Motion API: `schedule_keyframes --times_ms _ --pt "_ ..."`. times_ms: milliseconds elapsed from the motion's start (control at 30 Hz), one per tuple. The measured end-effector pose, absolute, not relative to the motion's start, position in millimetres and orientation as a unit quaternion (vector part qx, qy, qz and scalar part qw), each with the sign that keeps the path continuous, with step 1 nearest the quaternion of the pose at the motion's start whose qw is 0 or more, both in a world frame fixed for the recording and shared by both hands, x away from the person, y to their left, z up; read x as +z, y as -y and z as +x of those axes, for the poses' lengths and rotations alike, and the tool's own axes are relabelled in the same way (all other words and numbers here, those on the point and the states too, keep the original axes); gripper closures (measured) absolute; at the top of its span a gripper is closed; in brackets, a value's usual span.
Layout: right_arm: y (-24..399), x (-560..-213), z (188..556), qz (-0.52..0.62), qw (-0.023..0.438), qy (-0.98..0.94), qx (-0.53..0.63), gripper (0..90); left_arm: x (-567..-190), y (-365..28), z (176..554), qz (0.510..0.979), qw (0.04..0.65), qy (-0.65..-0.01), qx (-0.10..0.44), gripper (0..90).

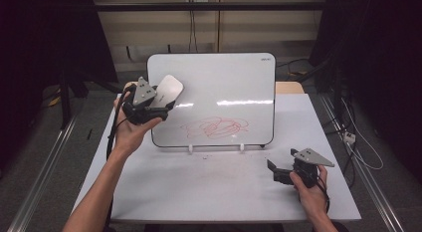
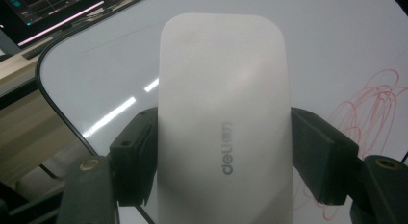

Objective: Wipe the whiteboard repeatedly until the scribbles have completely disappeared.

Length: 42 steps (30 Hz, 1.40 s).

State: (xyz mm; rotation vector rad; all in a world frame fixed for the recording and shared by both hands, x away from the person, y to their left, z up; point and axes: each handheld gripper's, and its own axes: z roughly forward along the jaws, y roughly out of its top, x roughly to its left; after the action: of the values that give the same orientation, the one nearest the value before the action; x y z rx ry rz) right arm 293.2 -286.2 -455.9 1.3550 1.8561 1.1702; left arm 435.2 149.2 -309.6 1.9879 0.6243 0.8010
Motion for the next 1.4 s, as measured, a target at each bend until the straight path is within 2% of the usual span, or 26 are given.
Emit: schedule_keyframes --times_ms 667,1067,1400 --pt "286.6 -454.7 289.3 0.502 0.278 -0.693 0.437 4.4 -344.7 -122.4 423.4 0.82 0.406 -0.23 0.332 31.2" --pt "286.8 -455.1 290.1 0.499 0.279 -0.695 0.435 4.4 -358.5 -114.1 430.8 0.825 0.393 -0.229 0.334 31.2" --pt "287.3 -455.0 288.7 0.501 0.278 -0.694 0.436 4.4 -377.6 -105.0 434.4 0.833 0.367 -0.21 0.358 31.2"
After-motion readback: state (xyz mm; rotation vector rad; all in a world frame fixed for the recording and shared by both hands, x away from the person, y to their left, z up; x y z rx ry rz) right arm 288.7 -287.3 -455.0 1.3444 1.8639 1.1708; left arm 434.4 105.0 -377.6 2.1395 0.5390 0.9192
